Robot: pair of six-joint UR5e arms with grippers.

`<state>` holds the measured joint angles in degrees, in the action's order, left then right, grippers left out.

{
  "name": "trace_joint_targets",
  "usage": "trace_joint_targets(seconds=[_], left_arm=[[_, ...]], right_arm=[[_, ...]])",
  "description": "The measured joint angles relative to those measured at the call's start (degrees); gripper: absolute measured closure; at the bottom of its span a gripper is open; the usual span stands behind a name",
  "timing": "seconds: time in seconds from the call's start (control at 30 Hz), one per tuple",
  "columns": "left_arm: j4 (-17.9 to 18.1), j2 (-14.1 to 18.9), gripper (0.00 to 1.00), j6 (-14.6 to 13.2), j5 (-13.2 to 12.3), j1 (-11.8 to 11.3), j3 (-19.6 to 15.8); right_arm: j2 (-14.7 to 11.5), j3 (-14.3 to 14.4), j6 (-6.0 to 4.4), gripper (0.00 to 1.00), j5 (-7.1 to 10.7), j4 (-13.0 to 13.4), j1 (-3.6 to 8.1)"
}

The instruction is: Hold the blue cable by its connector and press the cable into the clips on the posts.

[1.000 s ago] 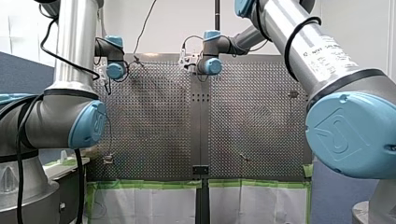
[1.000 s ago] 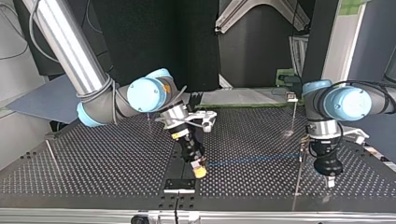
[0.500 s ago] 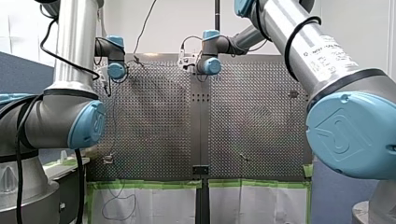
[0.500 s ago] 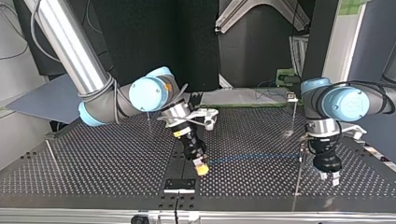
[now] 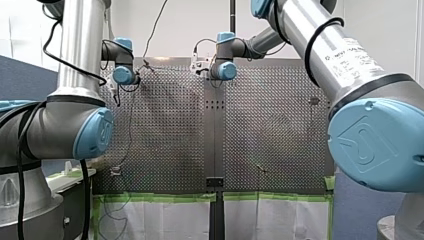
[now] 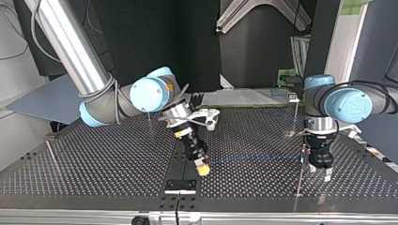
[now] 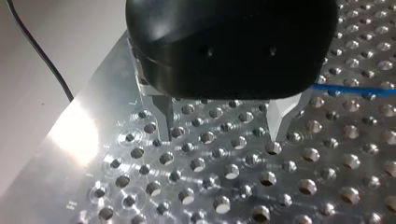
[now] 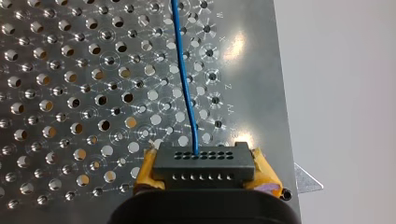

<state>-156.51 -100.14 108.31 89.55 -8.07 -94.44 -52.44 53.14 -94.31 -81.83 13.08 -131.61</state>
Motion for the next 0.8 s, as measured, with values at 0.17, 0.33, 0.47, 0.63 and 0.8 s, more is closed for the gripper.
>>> trace_joint_targets(seconds=[0.17, 0.33, 0.47, 0.63, 0.8], left_arm=[[-1.8, 0.0, 0.0, 0.4, 2.4, 0.0, 0.0], [-4.5, 0.2, 0.0, 0.7, 4.7, 0.3, -0.4], [-5.3, 1.2, 0.0, 0.6, 4.1, 0.5, -1.7], [-4.6, 3.9, 0.0, 0.7, 3.3, 0.7, -4.4], [-4.4, 6.6, 0.0, 1.1, 3.2, 0.8, -7.2]], right_arm=[[0.0, 0.0, 0.1, 1.0, 0.0, 0.0, 0.05], [0.0, 0.0, 0.15, 1.0, 0.0, -0.1, 0.07], [0.0, 0.0, 0.16, 1.0, 0.0, -0.1, 0.09], [0.0, 0.0, 0.16, 1.0, 0.0, -0.1, 0.15], [0.0, 0.0, 0.16, 1.0, 0.0, -0.1, 0.16]])
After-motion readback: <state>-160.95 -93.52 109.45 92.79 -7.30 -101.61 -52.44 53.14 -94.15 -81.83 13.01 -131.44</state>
